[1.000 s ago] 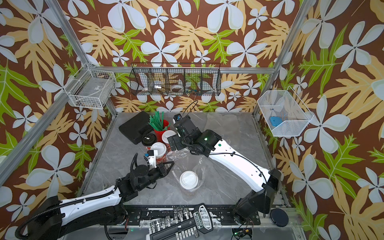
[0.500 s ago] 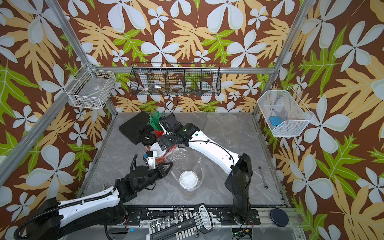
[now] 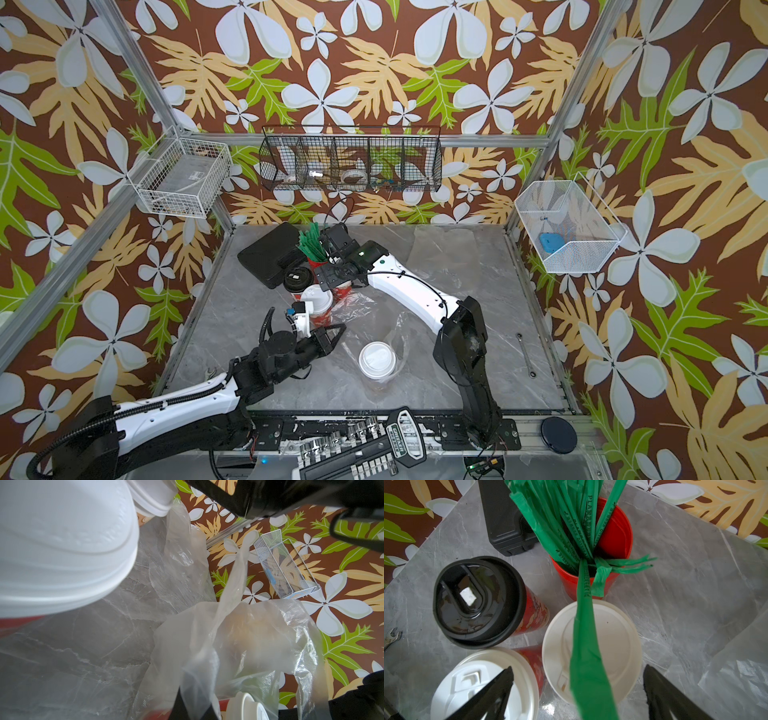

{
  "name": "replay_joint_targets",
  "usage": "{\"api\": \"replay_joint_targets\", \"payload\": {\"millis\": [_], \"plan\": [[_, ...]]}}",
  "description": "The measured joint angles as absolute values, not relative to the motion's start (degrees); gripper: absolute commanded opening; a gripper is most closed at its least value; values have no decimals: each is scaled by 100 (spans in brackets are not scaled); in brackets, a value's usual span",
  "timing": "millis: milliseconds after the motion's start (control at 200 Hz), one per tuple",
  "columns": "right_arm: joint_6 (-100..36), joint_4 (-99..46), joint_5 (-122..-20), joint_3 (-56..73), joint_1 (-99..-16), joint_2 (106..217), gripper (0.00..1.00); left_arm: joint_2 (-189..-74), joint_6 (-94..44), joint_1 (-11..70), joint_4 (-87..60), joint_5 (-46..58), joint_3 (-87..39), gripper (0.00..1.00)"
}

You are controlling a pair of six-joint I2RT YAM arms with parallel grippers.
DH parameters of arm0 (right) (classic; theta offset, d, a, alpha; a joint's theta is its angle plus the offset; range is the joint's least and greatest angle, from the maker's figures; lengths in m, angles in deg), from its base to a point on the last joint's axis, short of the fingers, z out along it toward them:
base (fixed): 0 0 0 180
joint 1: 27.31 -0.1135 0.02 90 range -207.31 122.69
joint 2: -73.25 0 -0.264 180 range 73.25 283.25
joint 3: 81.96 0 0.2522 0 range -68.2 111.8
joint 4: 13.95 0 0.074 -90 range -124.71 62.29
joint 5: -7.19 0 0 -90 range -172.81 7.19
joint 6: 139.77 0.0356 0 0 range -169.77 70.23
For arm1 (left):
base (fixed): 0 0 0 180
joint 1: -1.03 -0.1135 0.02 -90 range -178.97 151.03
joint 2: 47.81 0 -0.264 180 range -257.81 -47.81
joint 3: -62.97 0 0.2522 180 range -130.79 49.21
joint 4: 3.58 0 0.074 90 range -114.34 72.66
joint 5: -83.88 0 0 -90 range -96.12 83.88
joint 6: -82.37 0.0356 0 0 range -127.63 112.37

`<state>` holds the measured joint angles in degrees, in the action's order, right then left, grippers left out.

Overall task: Pack milk tea into plastic carrier bags
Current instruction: Pick up the milk tea cup at the center of the board.

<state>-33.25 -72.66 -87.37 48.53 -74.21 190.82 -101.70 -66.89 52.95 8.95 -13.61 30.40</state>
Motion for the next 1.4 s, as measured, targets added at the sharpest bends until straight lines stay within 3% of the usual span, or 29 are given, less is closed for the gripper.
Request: {"api": "replay_joint_targets", "payload": {"millis": [621,961,1231,1397], "plan": [[-3325,-7338,-9078,5034,-7394,19417,89,-10034,-6691,5336,864,-1430,3075,0],[-3242,-7159,-9078,5021,-7355,19456,76,-10082,-6691,5347,864,-1450,3038,0],[-3229,-7094,-9080,4999,-7351,19469,80,-10095,-6689,5356,864,-1450,3016,0],[-3218,-7032,-9078,4992,-7348,19482,75,-10089,-6689,5358,862,-1450,3016,0]]}}
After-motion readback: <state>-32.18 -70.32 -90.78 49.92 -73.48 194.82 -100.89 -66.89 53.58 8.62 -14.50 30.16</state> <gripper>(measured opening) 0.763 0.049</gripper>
